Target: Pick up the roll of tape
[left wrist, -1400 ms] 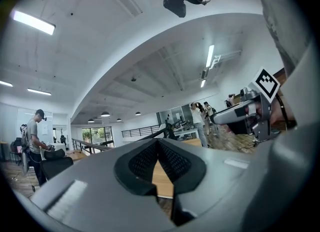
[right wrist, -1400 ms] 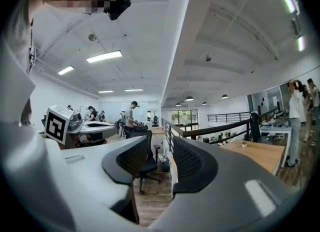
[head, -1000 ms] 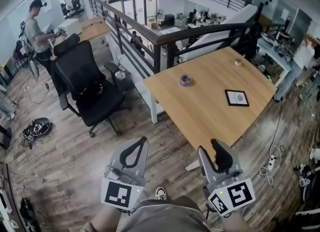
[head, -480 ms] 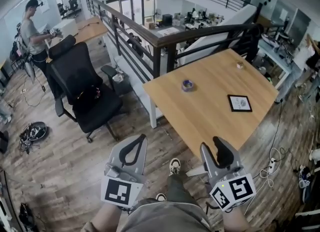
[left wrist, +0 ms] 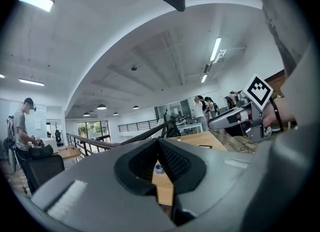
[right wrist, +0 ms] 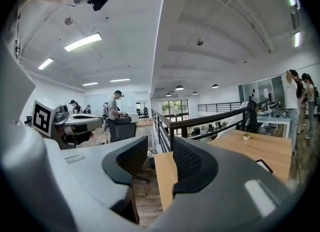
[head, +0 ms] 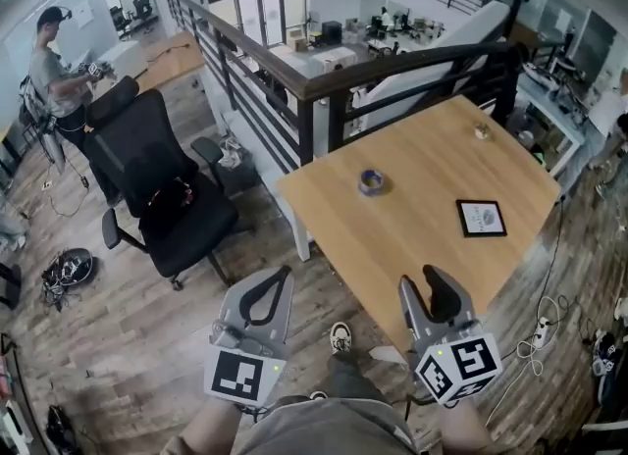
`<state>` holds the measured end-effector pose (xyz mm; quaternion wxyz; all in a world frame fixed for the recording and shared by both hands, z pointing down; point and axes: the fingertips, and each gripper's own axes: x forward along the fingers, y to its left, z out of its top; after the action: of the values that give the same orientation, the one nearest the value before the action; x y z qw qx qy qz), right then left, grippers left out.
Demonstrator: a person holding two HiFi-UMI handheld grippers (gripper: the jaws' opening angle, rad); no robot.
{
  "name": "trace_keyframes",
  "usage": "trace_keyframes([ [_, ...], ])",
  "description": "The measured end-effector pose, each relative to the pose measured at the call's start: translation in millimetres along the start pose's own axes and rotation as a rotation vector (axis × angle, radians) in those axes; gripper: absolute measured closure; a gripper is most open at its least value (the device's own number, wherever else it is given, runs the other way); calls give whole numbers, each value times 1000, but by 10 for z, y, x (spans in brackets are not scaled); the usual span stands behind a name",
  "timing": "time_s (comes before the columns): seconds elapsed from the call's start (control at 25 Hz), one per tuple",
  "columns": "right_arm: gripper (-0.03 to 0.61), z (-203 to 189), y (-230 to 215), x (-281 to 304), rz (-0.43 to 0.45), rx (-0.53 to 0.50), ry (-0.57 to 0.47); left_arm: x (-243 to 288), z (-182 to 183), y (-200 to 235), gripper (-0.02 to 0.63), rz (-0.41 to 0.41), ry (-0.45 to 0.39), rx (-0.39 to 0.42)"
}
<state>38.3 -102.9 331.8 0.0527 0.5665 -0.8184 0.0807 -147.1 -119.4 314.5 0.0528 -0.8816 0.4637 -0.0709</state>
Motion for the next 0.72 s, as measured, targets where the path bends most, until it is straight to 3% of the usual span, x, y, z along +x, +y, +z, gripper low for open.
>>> trace_keyframes([
  [0.72, 434, -119, -1412, 1893, 42, 82, 139, 2181, -163, 632, 612, 8, 138, 21],
])
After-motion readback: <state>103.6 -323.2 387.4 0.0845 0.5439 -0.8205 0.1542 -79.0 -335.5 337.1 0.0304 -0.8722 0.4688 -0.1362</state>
